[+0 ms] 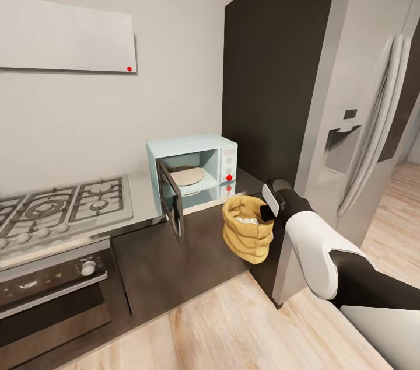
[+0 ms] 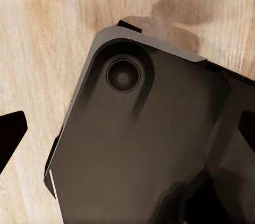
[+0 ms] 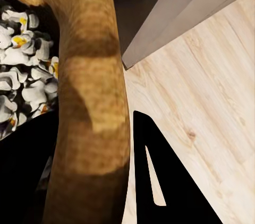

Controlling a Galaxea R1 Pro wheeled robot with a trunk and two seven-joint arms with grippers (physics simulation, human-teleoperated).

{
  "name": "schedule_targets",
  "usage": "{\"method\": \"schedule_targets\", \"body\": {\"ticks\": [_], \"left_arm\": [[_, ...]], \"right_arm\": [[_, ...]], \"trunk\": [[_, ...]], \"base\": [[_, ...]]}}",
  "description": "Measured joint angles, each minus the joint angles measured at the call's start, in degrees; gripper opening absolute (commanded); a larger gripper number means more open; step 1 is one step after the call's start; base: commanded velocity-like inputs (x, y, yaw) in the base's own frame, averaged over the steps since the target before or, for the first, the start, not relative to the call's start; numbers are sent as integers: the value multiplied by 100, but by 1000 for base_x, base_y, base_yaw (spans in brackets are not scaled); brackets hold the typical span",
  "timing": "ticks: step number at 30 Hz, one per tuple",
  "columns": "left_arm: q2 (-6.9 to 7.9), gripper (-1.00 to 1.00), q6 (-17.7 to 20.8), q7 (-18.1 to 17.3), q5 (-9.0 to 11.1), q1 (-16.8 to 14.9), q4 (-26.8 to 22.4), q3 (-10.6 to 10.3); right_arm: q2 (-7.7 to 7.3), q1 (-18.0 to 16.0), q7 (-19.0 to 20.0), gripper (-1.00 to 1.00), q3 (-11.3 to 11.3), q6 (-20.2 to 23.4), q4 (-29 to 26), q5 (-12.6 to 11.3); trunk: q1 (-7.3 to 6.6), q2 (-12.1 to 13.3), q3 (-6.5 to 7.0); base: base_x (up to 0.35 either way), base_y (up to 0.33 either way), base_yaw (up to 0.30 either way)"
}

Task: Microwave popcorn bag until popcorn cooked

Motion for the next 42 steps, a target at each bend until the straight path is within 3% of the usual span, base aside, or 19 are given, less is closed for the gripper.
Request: {"method": "schedule_targets", "body": {"ticks": [18,25,42], "left_arm": [[0,100,0,-16,-29,0,0,-23],[0,100,0,-16,-29,0,0,-22],[0,100,0,-15,-40,0,0,-31]], "right_arm": [[25,-2,0,-100,-3,0,-21,-4],[40,-4,-1,-100,-11,0,-946,-27],[137,1,-1,-100,-4,-1,-1007,-41]], "trunk": [[0,0,0],[0,0,0],[-2,-1,0]], "base": [[126,45,0],[0,0,0],[36,0,0]]}}
